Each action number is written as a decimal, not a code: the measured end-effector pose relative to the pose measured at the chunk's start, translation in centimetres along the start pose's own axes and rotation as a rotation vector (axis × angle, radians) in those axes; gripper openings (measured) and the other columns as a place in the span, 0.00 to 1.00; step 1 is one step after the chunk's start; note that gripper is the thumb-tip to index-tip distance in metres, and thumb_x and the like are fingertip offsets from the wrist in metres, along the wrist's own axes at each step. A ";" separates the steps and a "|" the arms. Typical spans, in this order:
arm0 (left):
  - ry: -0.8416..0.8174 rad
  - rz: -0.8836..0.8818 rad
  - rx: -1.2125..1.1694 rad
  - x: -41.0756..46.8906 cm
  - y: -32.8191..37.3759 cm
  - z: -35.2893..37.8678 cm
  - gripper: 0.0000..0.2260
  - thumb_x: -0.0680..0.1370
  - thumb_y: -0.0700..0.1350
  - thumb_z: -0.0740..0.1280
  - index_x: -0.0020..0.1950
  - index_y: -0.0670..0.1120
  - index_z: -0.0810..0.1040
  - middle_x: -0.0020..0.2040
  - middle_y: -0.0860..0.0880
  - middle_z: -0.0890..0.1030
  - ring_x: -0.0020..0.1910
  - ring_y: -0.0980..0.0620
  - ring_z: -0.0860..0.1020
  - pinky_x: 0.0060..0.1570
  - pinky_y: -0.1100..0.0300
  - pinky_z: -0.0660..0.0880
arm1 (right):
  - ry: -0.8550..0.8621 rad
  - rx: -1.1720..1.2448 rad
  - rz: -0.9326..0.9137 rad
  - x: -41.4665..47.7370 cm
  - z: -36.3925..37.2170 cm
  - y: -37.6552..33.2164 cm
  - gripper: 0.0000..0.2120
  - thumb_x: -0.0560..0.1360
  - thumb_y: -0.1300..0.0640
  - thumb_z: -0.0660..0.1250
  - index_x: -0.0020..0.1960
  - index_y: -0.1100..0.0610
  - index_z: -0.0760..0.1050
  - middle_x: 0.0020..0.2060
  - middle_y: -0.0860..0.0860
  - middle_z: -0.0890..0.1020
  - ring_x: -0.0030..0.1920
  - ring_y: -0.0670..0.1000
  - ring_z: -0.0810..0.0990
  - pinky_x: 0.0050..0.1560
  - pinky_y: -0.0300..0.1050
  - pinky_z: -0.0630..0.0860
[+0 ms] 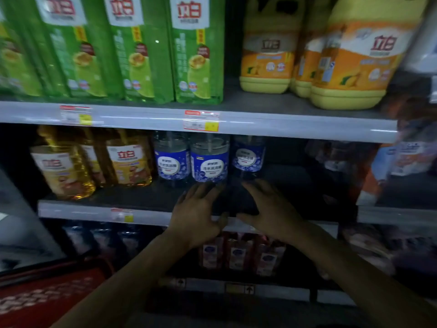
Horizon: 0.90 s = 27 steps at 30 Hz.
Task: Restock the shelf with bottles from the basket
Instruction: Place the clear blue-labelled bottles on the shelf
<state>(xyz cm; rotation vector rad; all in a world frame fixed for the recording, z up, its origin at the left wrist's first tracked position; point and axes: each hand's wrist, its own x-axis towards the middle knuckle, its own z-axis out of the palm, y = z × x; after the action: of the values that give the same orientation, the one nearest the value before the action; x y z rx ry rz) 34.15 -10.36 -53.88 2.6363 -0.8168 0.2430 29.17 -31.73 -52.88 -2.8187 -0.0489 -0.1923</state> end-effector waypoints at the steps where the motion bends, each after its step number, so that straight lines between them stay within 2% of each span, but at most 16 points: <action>1: 0.006 -0.003 0.031 -1.1 -0.9 -0.8 0.35 0.75 0.65 0.61 0.81 0.60 0.59 0.80 0.53 0.64 0.79 0.46 0.62 0.73 0.43 0.67 | -0.029 -0.039 -0.021 -0.5 -0.3 -1.4 0.42 0.76 0.36 0.69 0.82 0.49 0.55 0.80 0.54 0.56 0.79 0.59 0.58 0.77 0.53 0.61; 4: 0.003 -0.028 0.108 -4.9 -3.6 -3.4 0.37 0.73 0.69 0.56 0.82 0.61 0.58 0.81 0.51 0.63 0.80 0.44 0.61 0.74 0.39 0.65 | -0.110 -0.073 -0.043 -1.8 -1.0 -5.8 0.45 0.74 0.30 0.66 0.83 0.47 0.52 0.81 0.53 0.50 0.80 0.60 0.53 0.78 0.56 0.59; 11: -0.010 -0.147 0.189 -15.9 -10.2 -8.0 0.38 0.73 0.70 0.54 0.83 0.60 0.56 0.83 0.49 0.59 0.82 0.44 0.58 0.77 0.40 0.63 | -0.271 -0.050 -0.232 -3.1 1.0 -16.3 0.47 0.74 0.28 0.64 0.83 0.44 0.47 0.82 0.51 0.45 0.82 0.57 0.46 0.79 0.59 0.53; 16: -0.026 -0.210 0.215 -24.9 -15.0 -9.3 0.37 0.70 0.64 0.67 0.79 0.58 0.67 0.77 0.49 0.72 0.74 0.43 0.72 0.69 0.44 0.73 | -0.371 -0.037 -0.332 -4.8 5.8 -22.6 0.46 0.74 0.26 0.61 0.83 0.43 0.44 0.83 0.48 0.43 0.82 0.55 0.43 0.80 0.58 0.51; 19: -0.029 -0.262 0.232 -30.5 -17.1 -8.4 0.33 0.70 0.63 0.68 0.75 0.56 0.72 0.70 0.48 0.78 0.66 0.44 0.79 0.62 0.48 0.77 | -0.493 -0.049 -0.417 -6.5 9.1 -25.7 0.44 0.77 0.32 0.64 0.83 0.44 0.43 0.82 0.50 0.42 0.82 0.56 0.42 0.80 0.55 0.48; 23: -0.181 -0.381 0.249 -35.2 -20.2 -6.9 0.33 0.68 0.64 0.63 0.73 0.56 0.75 0.66 0.49 0.81 0.63 0.44 0.81 0.58 0.50 0.79 | -0.620 -0.162 -0.537 -7.5 13.7 -28.2 0.43 0.79 0.36 0.64 0.83 0.46 0.44 0.83 0.54 0.44 0.82 0.57 0.43 0.81 0.53 0.49; 27: -0.358 -0.466 0.266 -36.7 -23.4 -6.0 0.34 0.73 0.67 0.58 0.78 0.58 0.68 0.77 0.51 0.71 0.72 0.45 0.73 0.67 0.49 0.70 | -0.668 -0.205 -0.607 -7.7 17.7 -29.3 0.40 0.79 0.37 0.64 0.83 0.47 0.49 0.82 0.55 0.50 0.82 0.56 0.50 0.80 0.51 0.52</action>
<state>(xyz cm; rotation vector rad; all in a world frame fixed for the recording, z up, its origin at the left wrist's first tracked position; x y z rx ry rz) 17.29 28.62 -65.14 3.0760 -0.2532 -0.2703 22.23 1.53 -61.63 -2.8383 -1.0799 0.6504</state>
